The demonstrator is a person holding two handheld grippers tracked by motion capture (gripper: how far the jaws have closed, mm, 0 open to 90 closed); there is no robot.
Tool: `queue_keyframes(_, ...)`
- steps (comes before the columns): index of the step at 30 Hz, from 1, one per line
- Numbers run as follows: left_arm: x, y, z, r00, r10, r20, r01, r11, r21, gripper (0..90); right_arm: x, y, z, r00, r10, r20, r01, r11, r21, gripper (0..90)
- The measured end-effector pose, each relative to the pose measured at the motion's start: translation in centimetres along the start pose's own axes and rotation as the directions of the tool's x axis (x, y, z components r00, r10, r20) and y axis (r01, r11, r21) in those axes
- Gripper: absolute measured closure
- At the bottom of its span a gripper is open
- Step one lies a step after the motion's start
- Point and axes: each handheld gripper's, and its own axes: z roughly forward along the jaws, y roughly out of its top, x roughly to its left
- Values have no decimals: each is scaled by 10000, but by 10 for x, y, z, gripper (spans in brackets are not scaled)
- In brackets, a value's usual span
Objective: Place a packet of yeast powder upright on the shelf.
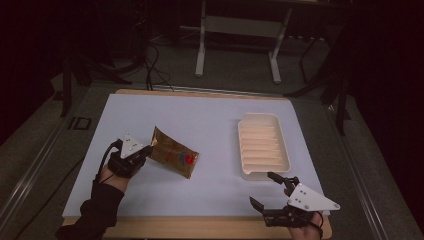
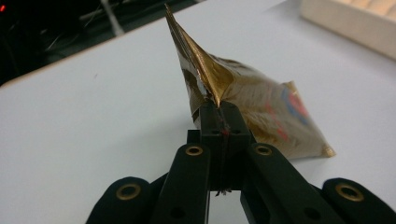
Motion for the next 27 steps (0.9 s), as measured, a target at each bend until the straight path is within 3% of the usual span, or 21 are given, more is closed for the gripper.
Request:
queue_keyframes(5,-4,10,-3,9975,498,500,-477,9980,-416,900,-3,3,-4,9987,498,-41,-499,9987,-67,128)
queue_keyframes(6,-4,12,-4,9963,591,628,-564,9974,-450,900,-2,4,-5,9989,458,97,-456,9989,-131,133)
queue_keyframes(10,-5,22,-9,9894,1086,968,-1015,9920,-756,900,-1,8,-1,9997,202,-136,-200,9998,89,138)
queue_keyframes(11,-5,24,-10,9834,1331,1230,-1223,9883,-914,900,-2,9,0,9992,225,-342,-223,9997,50,137)
queue_keyframes(15,-5,34,-17,9681,2015,1492,-1832,9747,-1276,900,-6,15,0,9981,-273,-552,252,9989,-386,137)
queue_keyframes(16,-4,37,-19,9631,2101,1682,-1884,9726,-1359,900,-8,18,0,9981,-270,-562,248,9989,-391,137)
queue_keyframes(17,-4,39,-21,9538,2335,1889,-2060,9663,-1541,900,-10,21,0,9975,-203,-677,178,9992,-364,137)
queue_keyframes(18,-4,42,-23,9507,2450,1901,-2163,9632,-1596,900,-12,24,-1,9972,-144,-733,118,9993,-359,136)
queue_keyframes(19,-4,44,-24,9422,2629,2079,-2297,9581,-1710,900,-14,26,-1,9969,19,-788,-47,9994,-352,131)
queue_keyframes(21,-6,48,-28,9296,3094,2003,-2696,9414,-2029,900,-18,31,-1,9921,536,-1138,-574,9979,-311,121)
queue_keyframes(23,-8,51,-31,9113,3480,2202,-3002,9273,-2236,900,-22,37,0,9864,845,-1408,-919,9947,-467,112)
queue_keyframes(25,-11,55,-33,8933,3776,2438,-3237,9168,-2337,900,-25,42,2,9870,949,-1297,-1015,9938,-451,109)
queue_keyframes(27,-14,57,-35,8757,4036,2652,-3441,9067,-2438,900,-28,46,3,9815,953,-1657,-1060,9927,-568,104)
